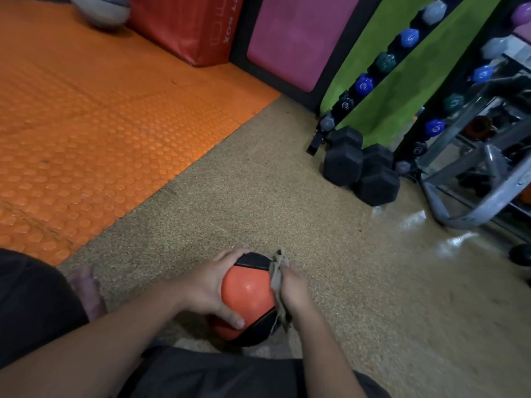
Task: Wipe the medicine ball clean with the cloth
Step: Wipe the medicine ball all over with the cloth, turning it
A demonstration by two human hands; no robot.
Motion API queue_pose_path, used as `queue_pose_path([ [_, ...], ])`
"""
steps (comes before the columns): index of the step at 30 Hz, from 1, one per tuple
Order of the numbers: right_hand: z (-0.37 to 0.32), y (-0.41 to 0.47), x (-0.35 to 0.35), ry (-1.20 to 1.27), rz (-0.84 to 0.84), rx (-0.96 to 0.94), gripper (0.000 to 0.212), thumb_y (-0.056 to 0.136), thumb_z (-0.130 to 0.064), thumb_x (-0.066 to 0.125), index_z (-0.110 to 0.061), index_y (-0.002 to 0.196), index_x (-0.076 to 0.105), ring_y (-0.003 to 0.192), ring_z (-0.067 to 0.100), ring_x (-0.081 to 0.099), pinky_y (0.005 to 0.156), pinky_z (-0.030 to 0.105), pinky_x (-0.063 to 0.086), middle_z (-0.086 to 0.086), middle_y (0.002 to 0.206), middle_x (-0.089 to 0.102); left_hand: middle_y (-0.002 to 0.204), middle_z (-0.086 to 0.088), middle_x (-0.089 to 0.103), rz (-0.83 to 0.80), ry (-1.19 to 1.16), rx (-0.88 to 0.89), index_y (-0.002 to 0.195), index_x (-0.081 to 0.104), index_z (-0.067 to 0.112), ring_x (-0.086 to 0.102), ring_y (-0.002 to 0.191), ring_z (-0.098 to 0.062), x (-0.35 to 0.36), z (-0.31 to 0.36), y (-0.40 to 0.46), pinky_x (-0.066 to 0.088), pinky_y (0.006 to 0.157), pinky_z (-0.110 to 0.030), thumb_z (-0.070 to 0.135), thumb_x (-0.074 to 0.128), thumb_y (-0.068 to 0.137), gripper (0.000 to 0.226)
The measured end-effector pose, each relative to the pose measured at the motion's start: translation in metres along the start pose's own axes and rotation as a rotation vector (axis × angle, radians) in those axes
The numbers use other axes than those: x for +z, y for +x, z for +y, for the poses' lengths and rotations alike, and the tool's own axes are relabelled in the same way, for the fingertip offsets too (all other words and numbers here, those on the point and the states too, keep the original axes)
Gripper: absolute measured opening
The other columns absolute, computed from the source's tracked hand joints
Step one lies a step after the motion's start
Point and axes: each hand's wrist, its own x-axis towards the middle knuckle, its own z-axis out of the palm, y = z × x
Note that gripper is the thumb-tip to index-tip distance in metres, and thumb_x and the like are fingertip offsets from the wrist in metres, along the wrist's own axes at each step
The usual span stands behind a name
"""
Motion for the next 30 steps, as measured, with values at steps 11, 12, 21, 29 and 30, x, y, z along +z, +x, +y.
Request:
queue_pose_path([
  [11, -0.005, -0.057, 0.033, -0.657, 0.105, -0.493, 0.057, 0.107, -0.056, 0.017, -0.038, 0.159, 0.032, 0.154, 0.012, 0.018, 0.127, 0.035, 0.016, -0.017, 0.167, 0.023, 0.168, 0.019, 0.014, 0.02, -0.028, 0.048, 0.163, 0.007, 0.044, 0.02, 0.154, -0.001, -0.003, -0.016, -0.002, 0.023, 0.127, -0.025, 0.073, 0.096, 0.043, 0.153],
  [12, -0.008, -0.044, 0.022, -0.497, 0.076, -0.414, 0.05, 0.11, -0.051, 0.025, -0.036, 0.155, 0.043, 0.148, 0.011, 0.031, 0.123, 0.031, 0.024, -0.013, 0.161, 0.037, 0.168, 0.019, 0.013, 0.032, -0.027, 0.046, 0.164, 0.008, 0.043, 0.02, 0.154, -0.002, -0.002, -0.015, -0.002, 0.023, 0.127, -0.025, 0.073, 0.096, 0.044, 0.152],
  [21, -0.006, -0.024, 0.023, -0.244, 0.178, -0.155, 0.054, 0.106, -0.052, 0.03, -0.026, 0.145, 0.056, 0.139, 0.019, 0.049, 0.12, 0.04, 0.035, -0.002, 0.151, 0.055, 0.164, 0.028, 0.011, -0.014, -0.042, 0.078, 0.158, 0.01, 0.053, 0.019, 0.151, 0.007, -0.006, -0.018, -0.008, 0.017, 0.12, -0.01, 0.066, 0.1, 0.045, 0.145],
  [29, 0.007, -0.055, 0.036, -0.61, 0.155, -0.499, 0.058, 0.106, -0.051, 0.016, -0.036, 0.161, 0.029, 0.154, 0.011, 0.015, 0.129, 0.038, 0.014, -0.016, 0.166, 0.024, 0.162, 0.022, 0.018, 0.052, -0.057, 0.079, 0.152, 0.01, 0.053, 0.026, 0.148, 0.003, 0.001, -0.021, -0.006, 0.022, 0.119, -0.01, 0.063, 0.1, 0.048, 0.139],
  [30, 0.009, -0.039, 0.024, -0.325, 0.142, -0.309, 0.055, 0.108, -0.05, 0.021, -0.031, 0.155, 0.043, 0.148, 0.013, 0.034, 0.125, 0.036, 0.026, -0.01, 0.158, 0.042, 0.162, 0.022, 0.018, 0.055, -0.064, 0.068, 0.154, 0.01, 0.054, 0.027, 0.149, 0.001, 0.001, -0.02, -0.007, 0.024, 0.121, -0.015, 0.069, 0.098, 0.045, 0.141],
])
